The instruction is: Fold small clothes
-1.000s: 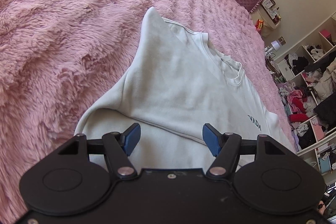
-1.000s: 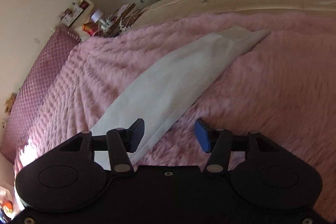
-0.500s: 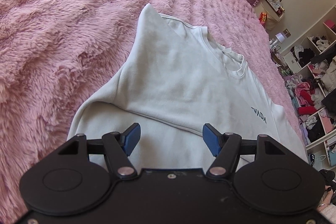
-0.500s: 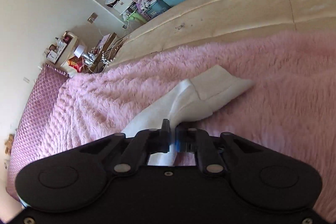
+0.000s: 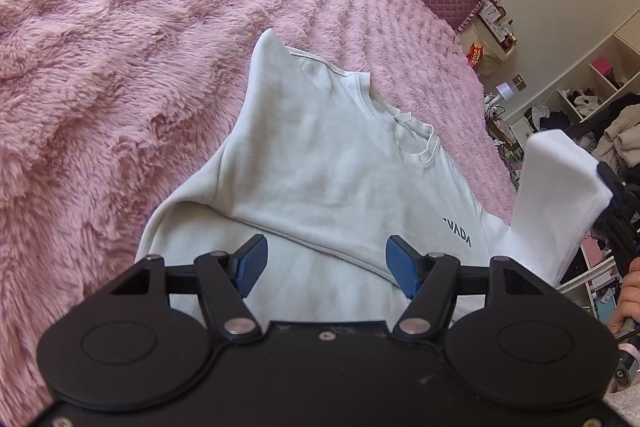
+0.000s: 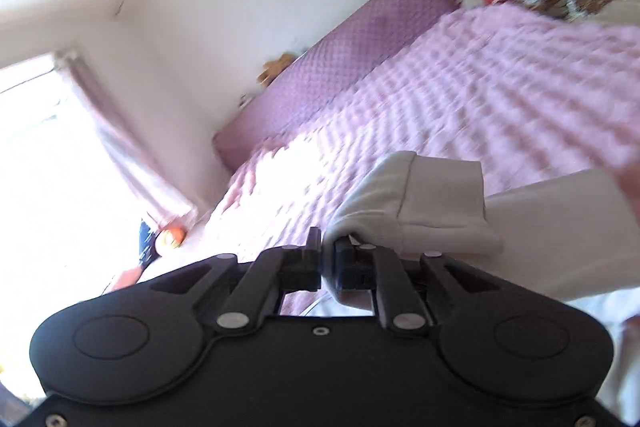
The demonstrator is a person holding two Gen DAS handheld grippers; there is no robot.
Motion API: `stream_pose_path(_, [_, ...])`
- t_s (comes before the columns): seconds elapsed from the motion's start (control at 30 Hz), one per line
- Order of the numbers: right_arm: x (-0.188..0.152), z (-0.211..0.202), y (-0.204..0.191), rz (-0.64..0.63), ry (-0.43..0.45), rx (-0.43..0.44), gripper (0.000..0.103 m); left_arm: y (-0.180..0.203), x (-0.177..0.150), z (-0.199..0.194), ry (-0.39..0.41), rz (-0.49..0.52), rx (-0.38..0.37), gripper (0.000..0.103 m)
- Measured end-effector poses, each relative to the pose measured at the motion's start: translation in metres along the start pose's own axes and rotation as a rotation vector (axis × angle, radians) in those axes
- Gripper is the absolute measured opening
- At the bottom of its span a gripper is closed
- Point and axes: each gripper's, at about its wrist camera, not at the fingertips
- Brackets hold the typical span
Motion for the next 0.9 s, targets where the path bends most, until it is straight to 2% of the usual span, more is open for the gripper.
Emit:
stream_pose_path(0.03, [-0.018, 0.023, -0.010, -0.005, -0.057, 0.017, 0.010, -0.002, -0.001, -0.001, -0.002, -0.005, 0.000, 0.066])
stream_pose_path(0.1, [-0.058, 0.063, -0.023, -0.009, -0.197, 0.016, 0.046, -0.007, -0.001, -0.003, 0.002, -0.015, 0.006, 0.066])
stream_pose_path(0.17, [-0.083, 0.074, -0.027, -0.003, -0.270, -0.008, 0.047, -0.012, 0.001, -0.004, 0.002, -0.032, -0.003, 0.066])
stream_pose_path(0.23, [-0.092, 0.062, -0.020, 0.024, -0.283, -0.016, 0.047, -0.015, 0.003, -0.002, 0.001, -0.054, -0.016, 0.066])
stream_pose_path(0.33, [-0.088, 0.024, 0.002, 0.044, -0.241, -0.095, 0.048, -0.013, 0.005, 0.007, 0.000, -0.073, -0.036, 0.066])
stream_pose_path(0.47, [-0.068, -0.024, 0.053, 0.108, -0.183, -0.263, 0.048, 0.013, 0.006, 0.024, 0.006, -0.087, -0.106, 0.066])
stream_pose_path(0.53, [-0.062, -0.042, 0.073, 0.145, -0.162, -0.332, 0.050, 0.039, 0.005, 0.028, 0.052, -0.018, -0.065, 0.066])
stream_pose_path(0.6, [-0.060, -0.063, 0.088, 0.181, -0.138, -0.361, 0.050, 0.075, 0.001, 0.033, 0.121, 0.133, 0.008, 0.066])
stream_pose_path(0.7, [-0.059, -0.077, 0.093, 0.181, -0.121, -0.358, 0.050, 0.125, -0.011, 0.046, 0.200, 0.360, 0.077, 0.066])
stream_pose_path(0.77, [-0.060, -0.078, 0.093, 0.170, -0.129, -0.351, 0.050, 0.149, -0.020, 0.061, 0.201, 0.487, 0.105, 0.066])
stream_pose_path(0.83, [-0.064, -0.073, 0.095, 0.173, -0.143, -0.335, 0.050, 0.163, -0.025, 0.081, 0.155, 0.542, 0.134, 0.066])
stream_pose_path(0.9, [-0.067, -0.069, 0.098, 0.186, -0.155, -0.329, 0.050, 0.170, -0.030, 0.099, 0.141, 0.589, 0.194, 0.065])
Point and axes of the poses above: each gripper's, at about its wrist camera, not at the fingertips, and z roughly the way its jaws point, y to its right, x to its top, and after that the axes turned 14 degrees about x, right-handed
